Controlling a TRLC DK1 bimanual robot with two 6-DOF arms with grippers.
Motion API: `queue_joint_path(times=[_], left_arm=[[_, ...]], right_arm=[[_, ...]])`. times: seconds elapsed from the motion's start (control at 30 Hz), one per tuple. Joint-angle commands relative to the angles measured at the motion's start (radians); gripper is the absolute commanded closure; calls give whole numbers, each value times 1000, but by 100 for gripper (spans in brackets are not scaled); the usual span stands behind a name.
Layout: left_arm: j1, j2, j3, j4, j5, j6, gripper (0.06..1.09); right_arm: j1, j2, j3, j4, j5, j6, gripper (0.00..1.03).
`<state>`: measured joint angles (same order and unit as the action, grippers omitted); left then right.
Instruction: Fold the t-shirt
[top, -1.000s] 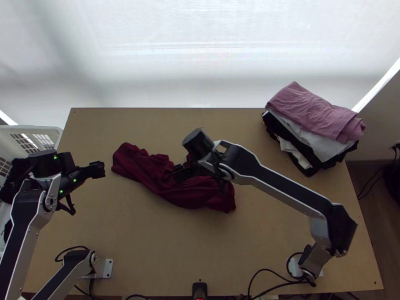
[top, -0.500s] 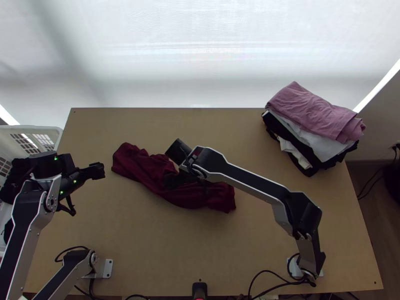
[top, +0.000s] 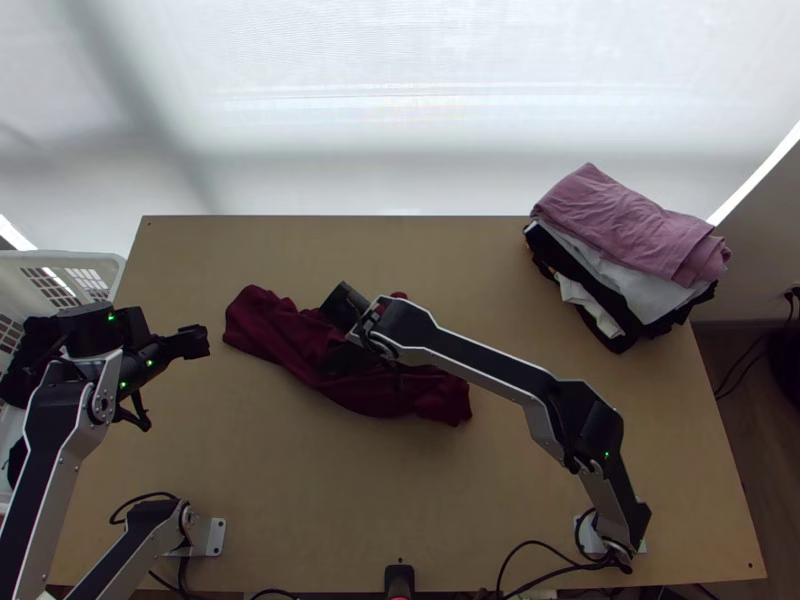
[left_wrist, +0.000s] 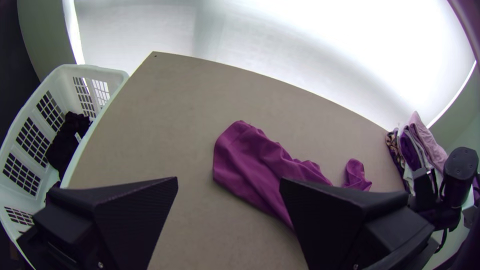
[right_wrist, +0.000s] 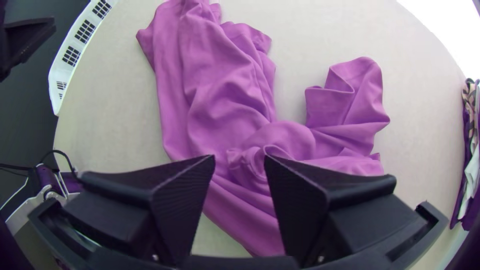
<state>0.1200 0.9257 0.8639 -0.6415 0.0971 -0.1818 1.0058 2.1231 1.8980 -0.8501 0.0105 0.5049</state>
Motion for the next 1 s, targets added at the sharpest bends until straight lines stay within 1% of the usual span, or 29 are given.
queue_joint_path(times=[0.0,0.07,0.1,0.17,0.2,0.27,0.3,0.43,0.67,0.7,0.73,0.8,0.87,0.9,0.97], left_arm=[[7,-10,-14,13,4,18,10],[7,-8,-14,14,4,19,10],[7,-7,-14,16,4,19,10],[7,-5,-14,17,4,19,10],[7,-5,-14,19,4,19,10],[7,-5,-12,22,4,22,10],[7,-5,-12,22,4,24,10],[7,-2,-11,22,4,24,10],[7,10,6,23,4,27,10],[7,12,7,25,4,28,10],[7,13,9,25,4,28,10],[9,13,11,25,4,30,10],[12,15,11,25,4,35,10],[17,15,11,25,4,35,10],[20,15,7,25,4,38,10]], right_arm=[[4,28,24,0,13,18,69],[1,32,29,2,20,21,75],[-1,38,30,2,25,20,76],[-1,38,29,-1,29,17,73],[-1,38,27,-6,34,17,64],[-4,40,19,-7,34,17,41],[-6,40,16,-10,34,18,33],[-9,44,16,-18,42,20,32],[-9,66,13,-29,46,18,34],[-9,70,13,-33,46,18,36],[-9,74,13,-33,48,17,48],[-10,80,18,-32,51,11,76],[-13,83,27,-32,68,-3,97],[-15,78,33,-32,92,-9,100],[-24,54,39,-32,115,-20,100]])
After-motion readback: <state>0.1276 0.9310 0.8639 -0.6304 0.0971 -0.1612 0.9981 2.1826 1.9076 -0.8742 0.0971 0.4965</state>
